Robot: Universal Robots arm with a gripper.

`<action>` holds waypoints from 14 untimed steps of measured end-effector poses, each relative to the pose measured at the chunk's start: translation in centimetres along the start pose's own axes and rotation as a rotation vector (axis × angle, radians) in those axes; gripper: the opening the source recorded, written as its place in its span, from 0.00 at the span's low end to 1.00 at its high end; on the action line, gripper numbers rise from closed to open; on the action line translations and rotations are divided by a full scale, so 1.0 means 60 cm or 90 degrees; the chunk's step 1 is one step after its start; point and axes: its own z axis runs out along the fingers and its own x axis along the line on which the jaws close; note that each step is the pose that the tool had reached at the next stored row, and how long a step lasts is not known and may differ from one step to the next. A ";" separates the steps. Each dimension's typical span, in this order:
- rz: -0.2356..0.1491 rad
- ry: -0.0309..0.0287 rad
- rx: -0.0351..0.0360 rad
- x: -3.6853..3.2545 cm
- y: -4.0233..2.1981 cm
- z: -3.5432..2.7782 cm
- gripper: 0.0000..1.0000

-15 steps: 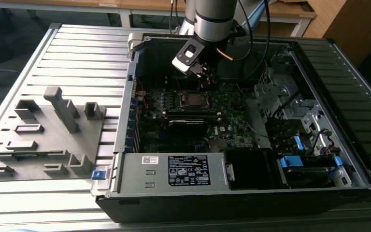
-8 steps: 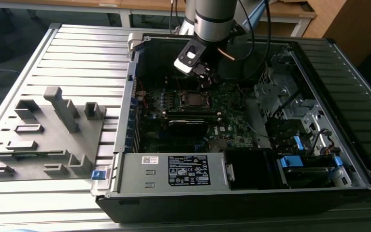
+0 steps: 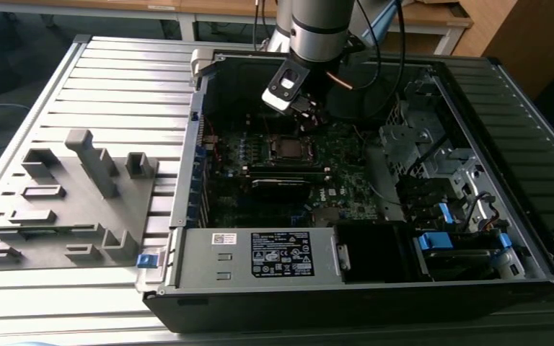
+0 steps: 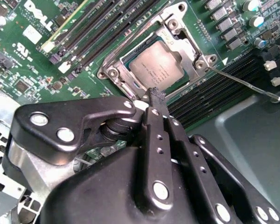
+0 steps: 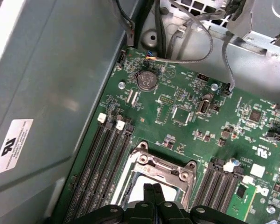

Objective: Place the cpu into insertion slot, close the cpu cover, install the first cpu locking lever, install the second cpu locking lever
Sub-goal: 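Close the cpu cover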

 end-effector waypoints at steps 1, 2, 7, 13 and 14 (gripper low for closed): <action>0.000 0.0000 0.0000 0.000 0.000 0.000 0.11; -0.001 0.0000 0.0000 0.000 0.000 0.000 0.11; -0.038 0.0019 0.0008 0.000 0.000 0.000 0.11; -0.051 0.0025 0.0011 0.000 0.000 0.000 0.11; -0.051 0.0025 0.0010 0.000 0.000 0.000 0.11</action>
